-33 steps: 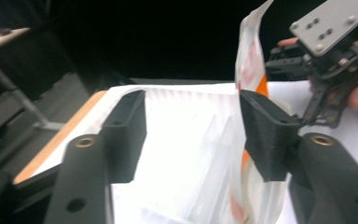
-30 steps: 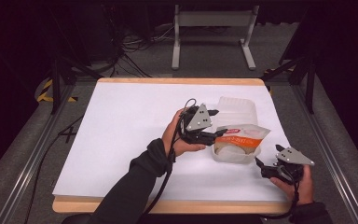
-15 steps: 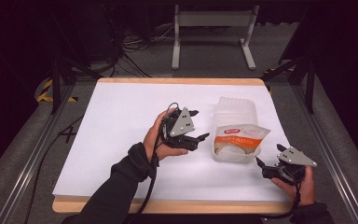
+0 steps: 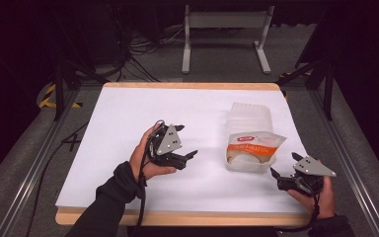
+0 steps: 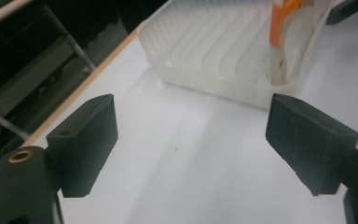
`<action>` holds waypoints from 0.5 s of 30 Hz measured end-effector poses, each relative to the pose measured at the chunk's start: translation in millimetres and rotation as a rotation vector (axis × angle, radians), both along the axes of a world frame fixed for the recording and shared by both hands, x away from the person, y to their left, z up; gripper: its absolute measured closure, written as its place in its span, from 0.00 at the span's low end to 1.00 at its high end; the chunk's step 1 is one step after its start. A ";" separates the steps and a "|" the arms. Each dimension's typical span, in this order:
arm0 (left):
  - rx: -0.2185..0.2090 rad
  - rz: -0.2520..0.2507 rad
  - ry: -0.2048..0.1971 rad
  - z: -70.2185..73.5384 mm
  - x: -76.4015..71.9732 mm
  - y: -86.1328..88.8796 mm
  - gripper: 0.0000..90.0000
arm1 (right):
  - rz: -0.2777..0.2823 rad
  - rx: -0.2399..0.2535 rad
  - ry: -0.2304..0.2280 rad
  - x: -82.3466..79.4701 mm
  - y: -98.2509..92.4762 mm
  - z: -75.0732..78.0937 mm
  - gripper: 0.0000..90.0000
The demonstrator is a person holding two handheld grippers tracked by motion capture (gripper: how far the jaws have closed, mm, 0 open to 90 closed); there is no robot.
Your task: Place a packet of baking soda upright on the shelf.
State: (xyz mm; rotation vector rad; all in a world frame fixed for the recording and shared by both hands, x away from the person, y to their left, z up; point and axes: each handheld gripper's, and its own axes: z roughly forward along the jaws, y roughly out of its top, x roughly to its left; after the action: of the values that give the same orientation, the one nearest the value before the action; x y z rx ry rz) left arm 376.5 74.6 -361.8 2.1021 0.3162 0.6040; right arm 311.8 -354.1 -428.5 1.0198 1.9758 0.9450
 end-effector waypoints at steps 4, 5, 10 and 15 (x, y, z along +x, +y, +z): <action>0.019 0.018 0.020 -12.4 0.4 11.1 0.18 | 0.004 -0.003 0.000 -0.3 0.5 0.2 0.13; 0.027 0.025 0.022 -15.0 0.5 14.0 0.17 | 0.006 -0.003 0.001 -0.3 0.5 0.1 0.13; 0.059 0.053 0.035 -26.6 0.8 29.1 0.16 | 0.006 -0.004 0.003 -0.4 -0.2 -0.3 0.13; 0.091 0.065 0.043 -36.2 -1.1 43.1 0.12 | 0.005 -0.009 0.006 0.0 0.1 -1.2 0.13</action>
State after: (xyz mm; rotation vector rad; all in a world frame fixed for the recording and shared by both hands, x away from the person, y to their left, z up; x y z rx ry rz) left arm 375.4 117.7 -397.9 2.2015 0.3885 0.6227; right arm 311.8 -354.0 -429.7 1.0140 1.9872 0.9361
